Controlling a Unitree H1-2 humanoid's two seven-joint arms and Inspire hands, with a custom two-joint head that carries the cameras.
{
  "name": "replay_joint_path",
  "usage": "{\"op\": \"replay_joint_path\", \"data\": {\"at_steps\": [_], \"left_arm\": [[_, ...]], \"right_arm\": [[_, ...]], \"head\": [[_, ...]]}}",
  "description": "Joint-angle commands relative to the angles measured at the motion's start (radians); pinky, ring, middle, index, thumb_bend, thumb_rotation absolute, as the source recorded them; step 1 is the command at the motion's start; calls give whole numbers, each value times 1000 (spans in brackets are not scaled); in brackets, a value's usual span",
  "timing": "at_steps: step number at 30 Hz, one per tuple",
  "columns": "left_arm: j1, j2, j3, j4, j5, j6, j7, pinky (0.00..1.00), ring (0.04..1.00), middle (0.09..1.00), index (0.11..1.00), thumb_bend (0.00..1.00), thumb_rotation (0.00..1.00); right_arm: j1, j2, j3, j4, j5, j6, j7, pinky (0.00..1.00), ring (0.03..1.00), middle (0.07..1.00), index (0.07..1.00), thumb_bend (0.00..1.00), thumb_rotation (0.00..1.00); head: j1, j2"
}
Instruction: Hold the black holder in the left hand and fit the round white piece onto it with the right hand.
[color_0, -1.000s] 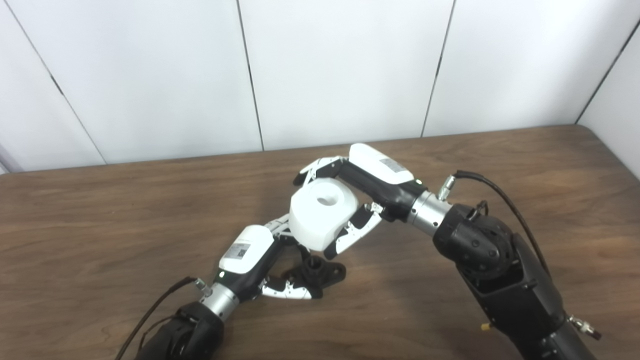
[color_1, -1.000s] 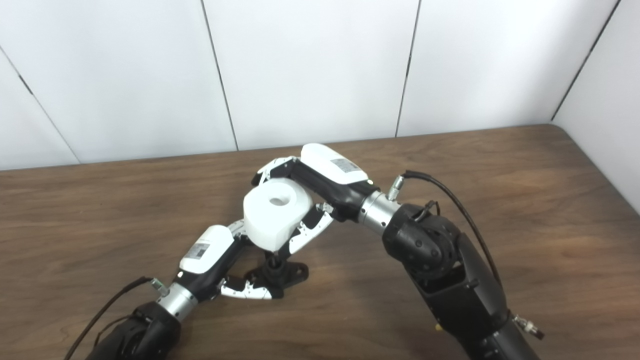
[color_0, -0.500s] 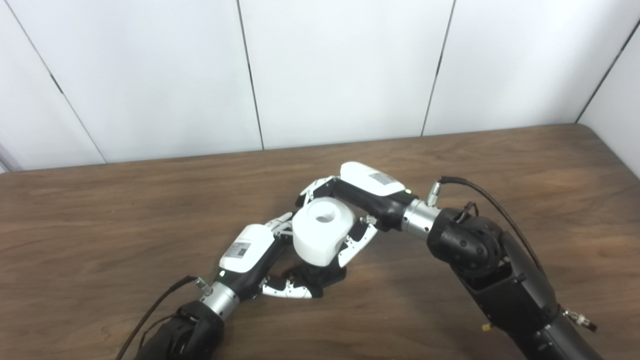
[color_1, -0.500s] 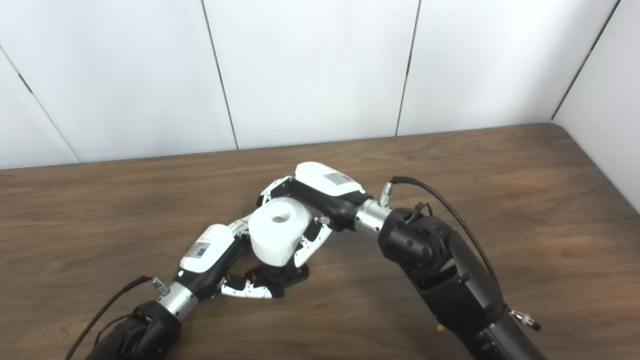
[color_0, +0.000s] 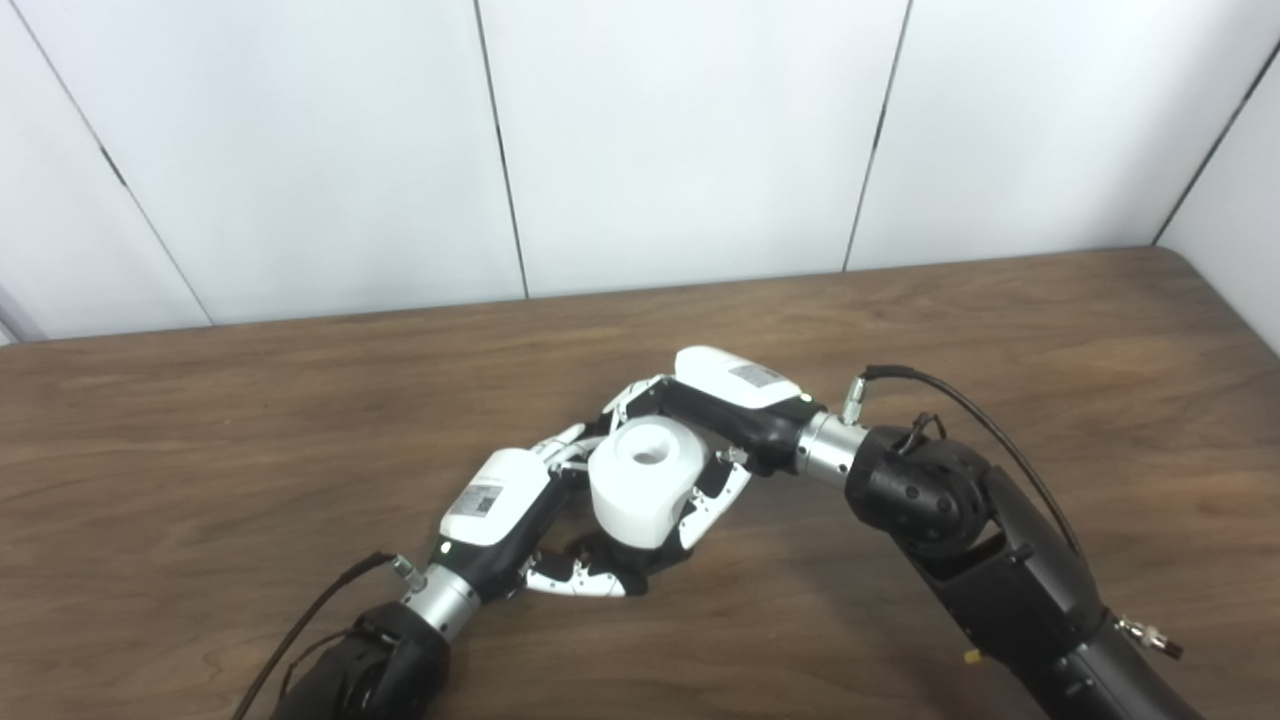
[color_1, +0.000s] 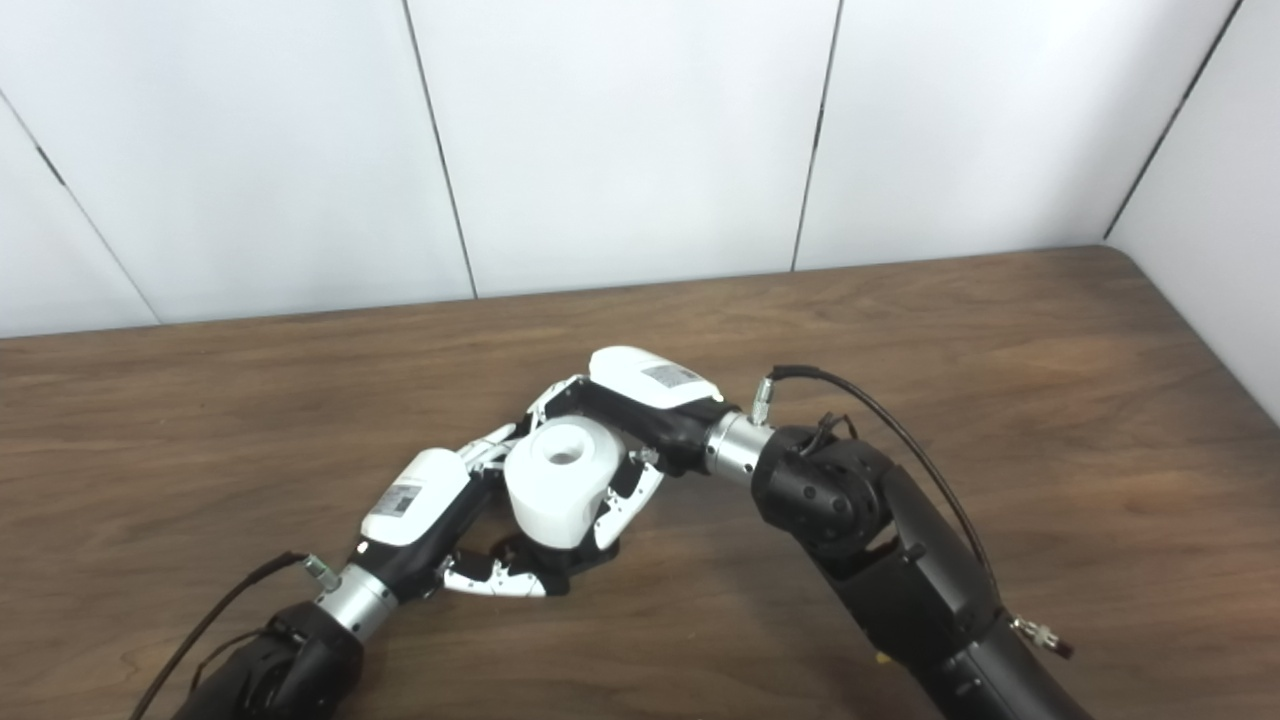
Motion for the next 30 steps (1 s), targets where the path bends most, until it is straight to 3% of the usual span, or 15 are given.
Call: {"op": "replay_joint_path", "data": {"at_steps": [1,17,30], "left_arm": [[49,3,-47,35,40,39,-99,888,952,879,479,524,58],[47,-5,-48,34,44,47,-95,882,943,873,479,524,58],[48,0,-39,27,22,46,-107,894,946,876,479,524,57]], "right_arm": [[-35,0,3,-5,-7,-34,-17,580,719,750,479,522,138],[-23,10,46,39,-22,-66,-33,581,725,744,480,522,137],[-17,-21,47,53,-20,-89,-31,585,726,744,480,523,135]], "head": [[2,1],[11,7],[9,14]]}}
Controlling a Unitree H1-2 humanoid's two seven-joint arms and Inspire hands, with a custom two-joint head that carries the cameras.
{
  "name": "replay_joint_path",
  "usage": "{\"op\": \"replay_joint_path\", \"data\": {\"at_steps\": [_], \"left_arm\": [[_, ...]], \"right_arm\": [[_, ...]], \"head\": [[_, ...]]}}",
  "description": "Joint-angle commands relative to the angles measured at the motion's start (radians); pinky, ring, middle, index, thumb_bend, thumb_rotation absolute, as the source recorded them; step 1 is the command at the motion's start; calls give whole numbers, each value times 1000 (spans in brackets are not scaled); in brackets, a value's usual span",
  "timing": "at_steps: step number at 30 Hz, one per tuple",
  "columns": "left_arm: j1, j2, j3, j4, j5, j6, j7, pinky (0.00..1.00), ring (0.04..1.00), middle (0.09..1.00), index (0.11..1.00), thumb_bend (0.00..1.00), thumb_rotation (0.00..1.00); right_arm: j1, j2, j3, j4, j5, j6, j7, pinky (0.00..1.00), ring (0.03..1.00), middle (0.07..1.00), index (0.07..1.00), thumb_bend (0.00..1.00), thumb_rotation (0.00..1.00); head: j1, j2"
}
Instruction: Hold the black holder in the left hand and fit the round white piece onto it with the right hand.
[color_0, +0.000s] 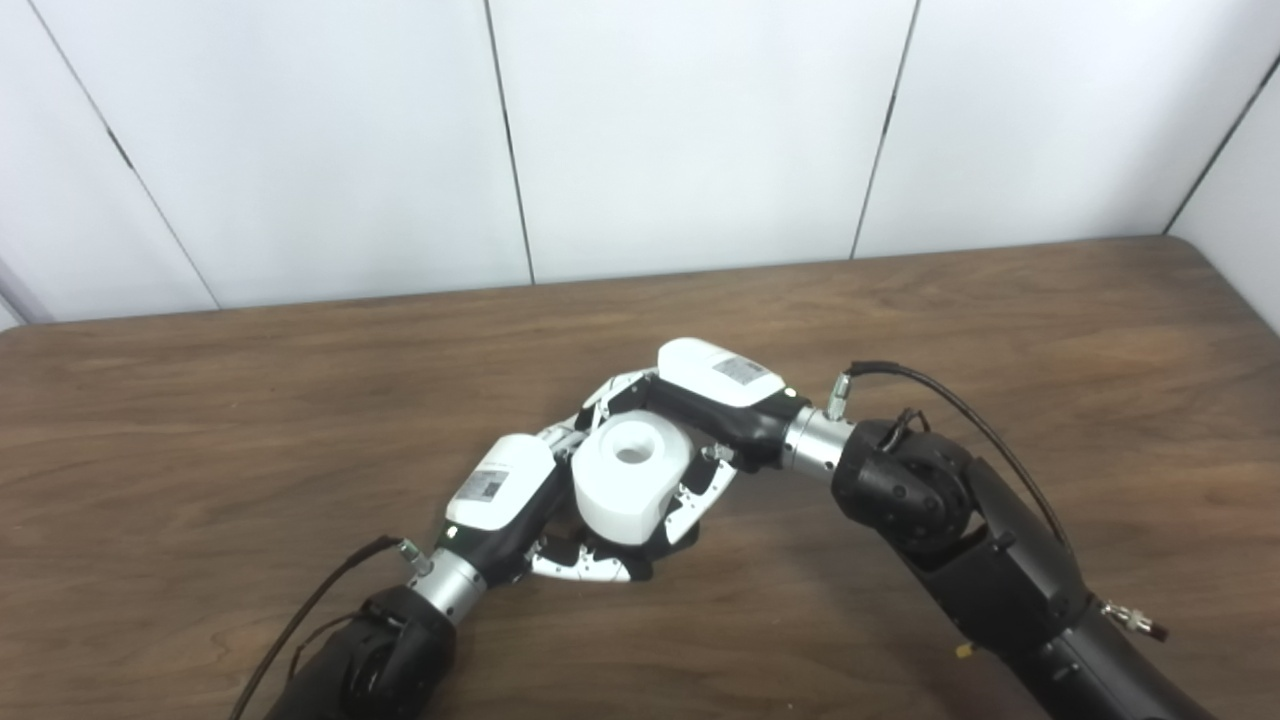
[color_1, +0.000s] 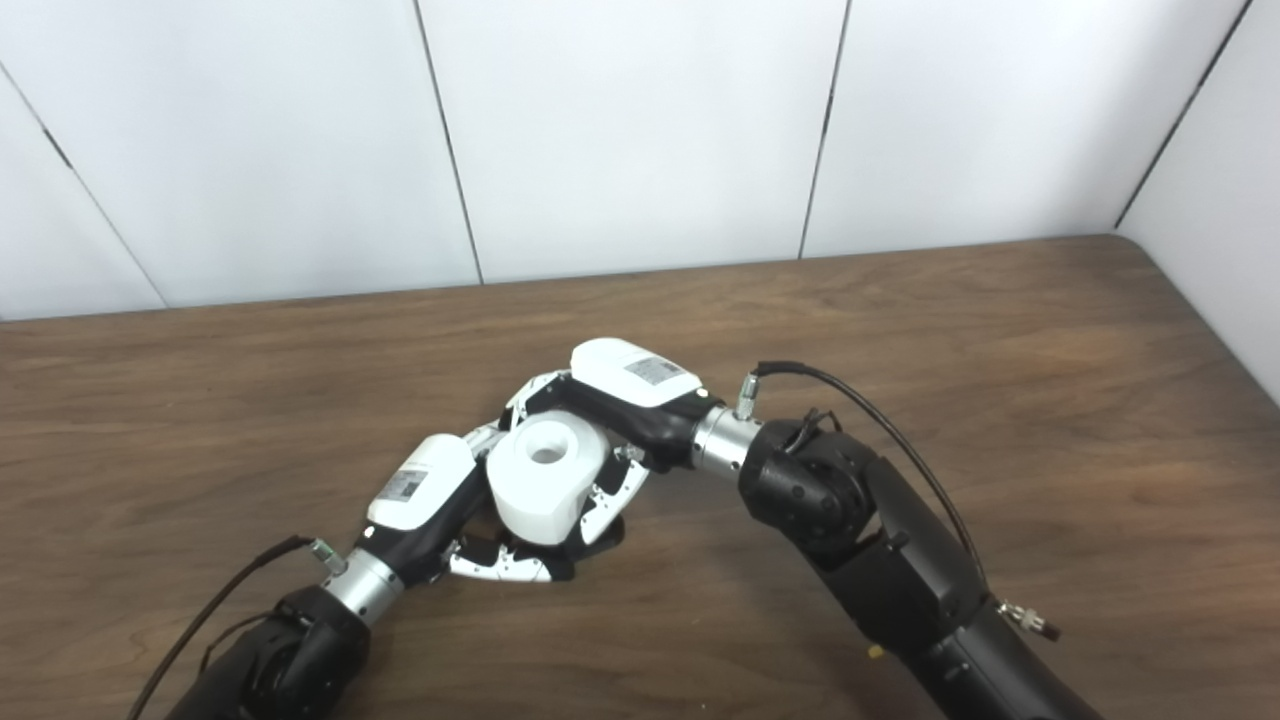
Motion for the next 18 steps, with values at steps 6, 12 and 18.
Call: {"op": "replay_joint_path", "data": {"at_steps": [6,12,18], "left_arm": [[45,6,-39,28,35,49,-102,885,942,874,479,525,57],[45,11,-42,24,43,53,-106,887,939,873,479,525,58],[45,9,-42,25,41,52,-104,885,941,874,479,525,58]], "right_arm": [[-2,-45,-4,2,-9,-9,20,581,719,741,480,524,134],[2,-68,-9,-17,0,8,33,585,720,745,480,523,135],[4,-78,-14,-30,9,15,39,594,719,743,480,523,133]], "head": [[-8,0],[-15,2],[-14,8]]}}
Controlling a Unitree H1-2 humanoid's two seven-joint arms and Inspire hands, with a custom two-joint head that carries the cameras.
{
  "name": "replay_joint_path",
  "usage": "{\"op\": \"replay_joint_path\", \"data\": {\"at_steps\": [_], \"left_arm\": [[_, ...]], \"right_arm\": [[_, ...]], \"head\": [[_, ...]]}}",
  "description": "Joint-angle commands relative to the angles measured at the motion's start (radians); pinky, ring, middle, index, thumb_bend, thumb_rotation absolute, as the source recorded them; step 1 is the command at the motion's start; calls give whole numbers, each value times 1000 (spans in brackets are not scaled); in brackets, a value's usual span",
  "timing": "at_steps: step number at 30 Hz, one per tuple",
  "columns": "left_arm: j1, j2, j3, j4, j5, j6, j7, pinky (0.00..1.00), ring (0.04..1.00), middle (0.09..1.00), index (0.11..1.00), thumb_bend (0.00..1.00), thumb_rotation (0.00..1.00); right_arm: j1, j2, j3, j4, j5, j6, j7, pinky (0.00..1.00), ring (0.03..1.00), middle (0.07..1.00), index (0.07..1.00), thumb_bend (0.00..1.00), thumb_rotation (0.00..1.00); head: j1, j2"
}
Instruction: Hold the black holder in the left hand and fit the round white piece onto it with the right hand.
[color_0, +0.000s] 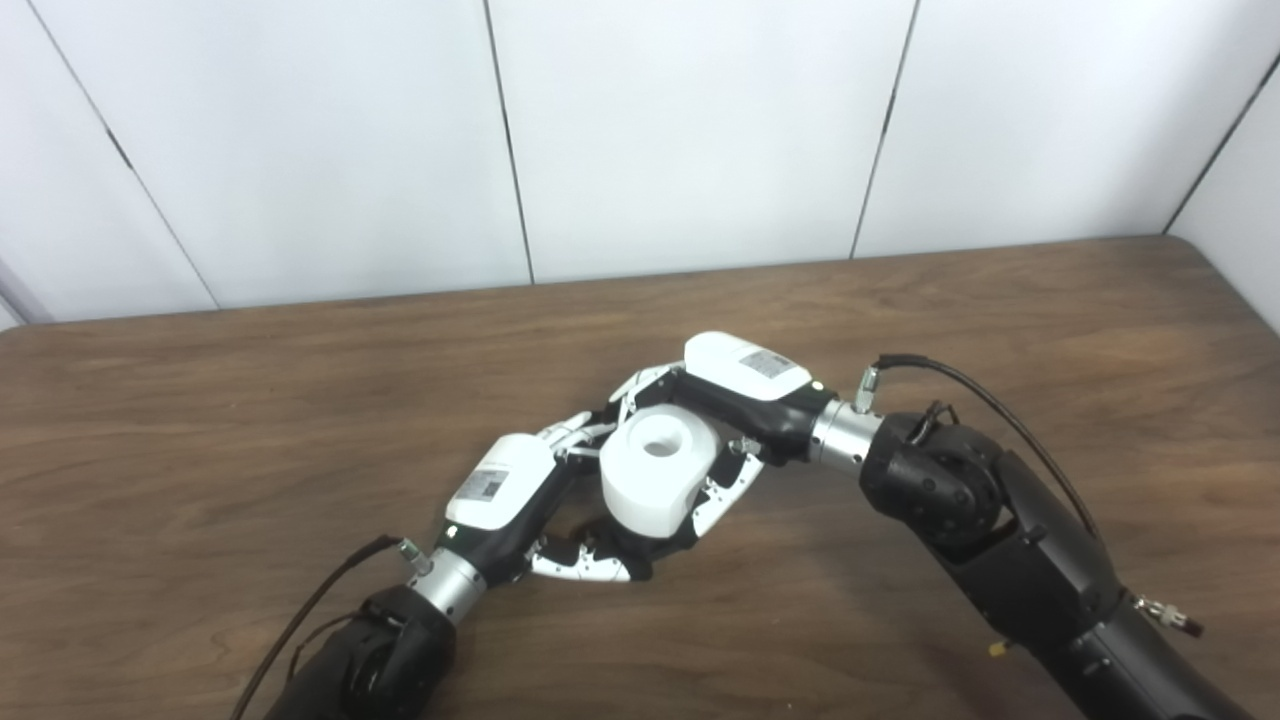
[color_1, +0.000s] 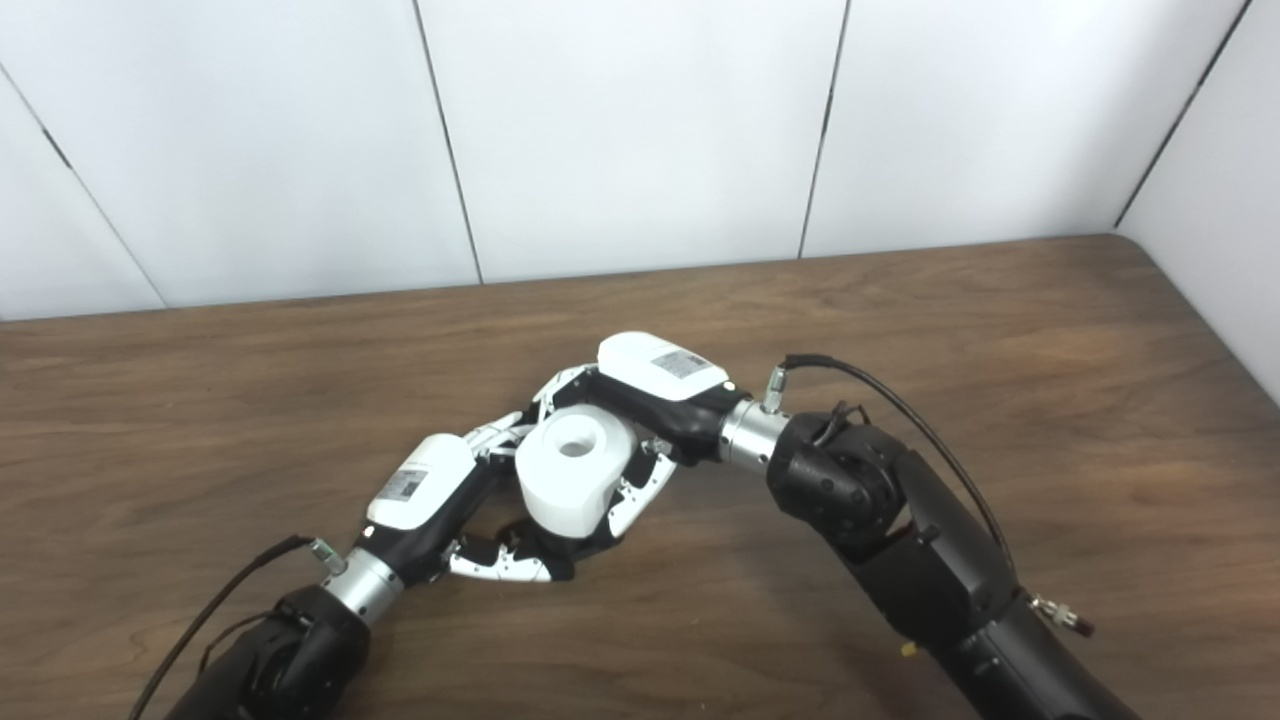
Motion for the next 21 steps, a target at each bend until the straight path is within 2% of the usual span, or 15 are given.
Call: {"op": "replay_joint_path", "data": {"at_steps": [1,9,21], "left_arm": [[45,7,-41,31,41,44,-98,881,939,873,479,525,58],[42,2,-43,25,44,54,-101,878,939,874,478,525,58],[43,1,-41,21,43,54,-94,883,936,870,478,525,58]], "right_arm": [[-1,-28,-2,-14,-11,13,30,593,720,743,480,524,133],[0,-26,5,-6,-8,3,28,589,717,740,480,524,134],[2,-14,54,15,-26,-27,33,604,727,735,480,523,133]], "head": [[-1,4],[10,7],[13,11]]}}
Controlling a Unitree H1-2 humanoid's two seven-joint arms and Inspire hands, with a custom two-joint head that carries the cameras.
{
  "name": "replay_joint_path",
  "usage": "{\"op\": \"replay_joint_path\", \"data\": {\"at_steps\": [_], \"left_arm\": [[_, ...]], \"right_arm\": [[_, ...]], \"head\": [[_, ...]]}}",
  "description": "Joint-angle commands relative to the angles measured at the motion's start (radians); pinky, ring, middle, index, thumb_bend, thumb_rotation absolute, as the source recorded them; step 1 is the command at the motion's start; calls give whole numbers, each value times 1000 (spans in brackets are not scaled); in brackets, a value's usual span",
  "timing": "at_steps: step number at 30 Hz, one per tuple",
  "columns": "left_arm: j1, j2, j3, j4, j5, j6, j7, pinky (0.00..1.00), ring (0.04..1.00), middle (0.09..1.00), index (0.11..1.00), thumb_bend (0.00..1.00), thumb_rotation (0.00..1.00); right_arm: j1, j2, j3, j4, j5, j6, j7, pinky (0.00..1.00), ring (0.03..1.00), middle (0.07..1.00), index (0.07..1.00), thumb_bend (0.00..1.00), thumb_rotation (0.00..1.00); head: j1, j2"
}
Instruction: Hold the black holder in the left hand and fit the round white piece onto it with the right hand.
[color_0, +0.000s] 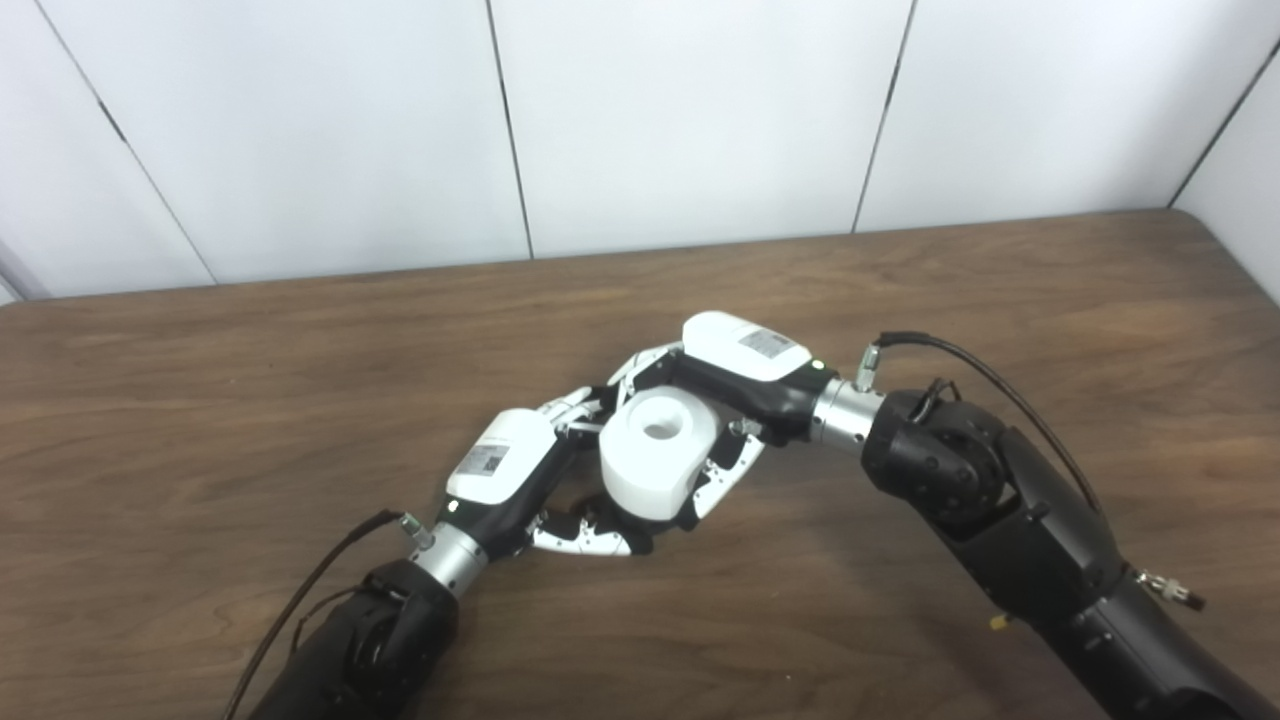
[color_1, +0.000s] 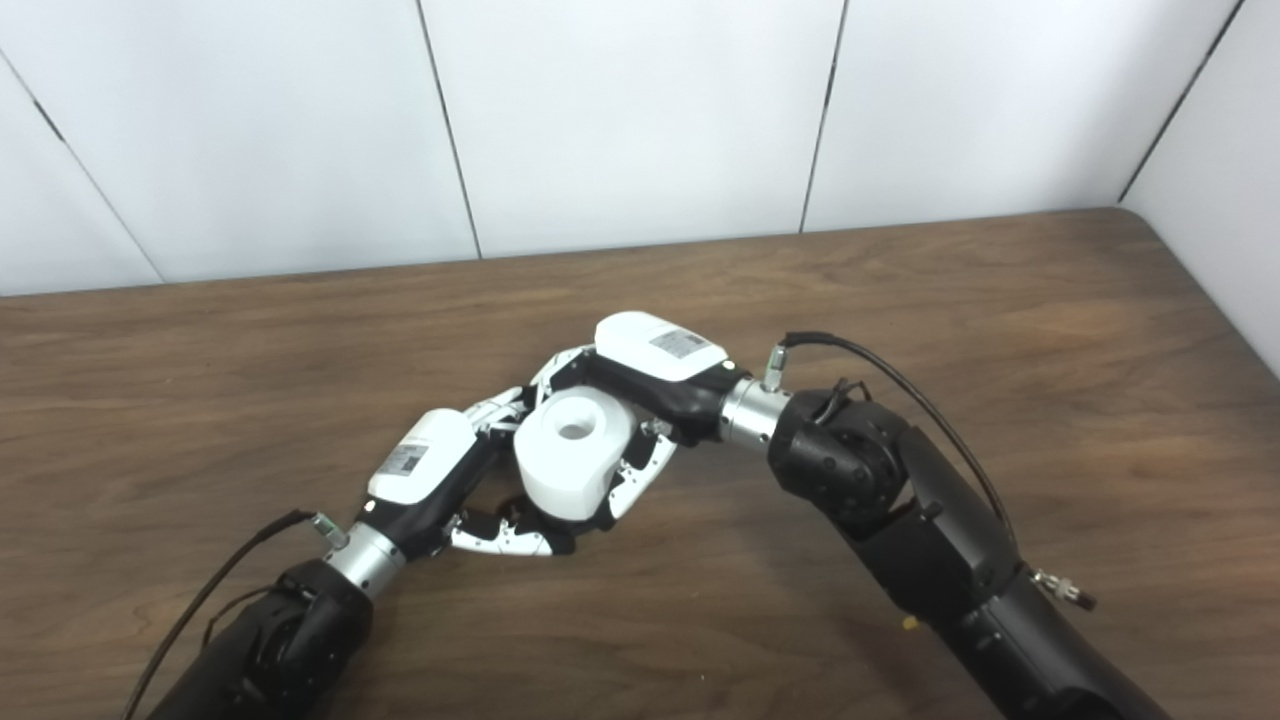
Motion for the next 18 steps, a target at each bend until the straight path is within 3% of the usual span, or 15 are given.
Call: {"op": "replay_joint_path", "data": {"at_steps": [1,18], "left_arm": [[41,1,-40,27,41,42,-93,883,936,870,478,525,58],[43,3,-42,14,34,49,-103,875,934,869,479,525,58]], "right_arm": [[6,-9,23,22,-32,-8,30,605,728,735,480,523,133],[-6,-7,51,63,-60,-18,4,594,723,737,480,523,134]], "head": [[-1,0],[7,6]]}}
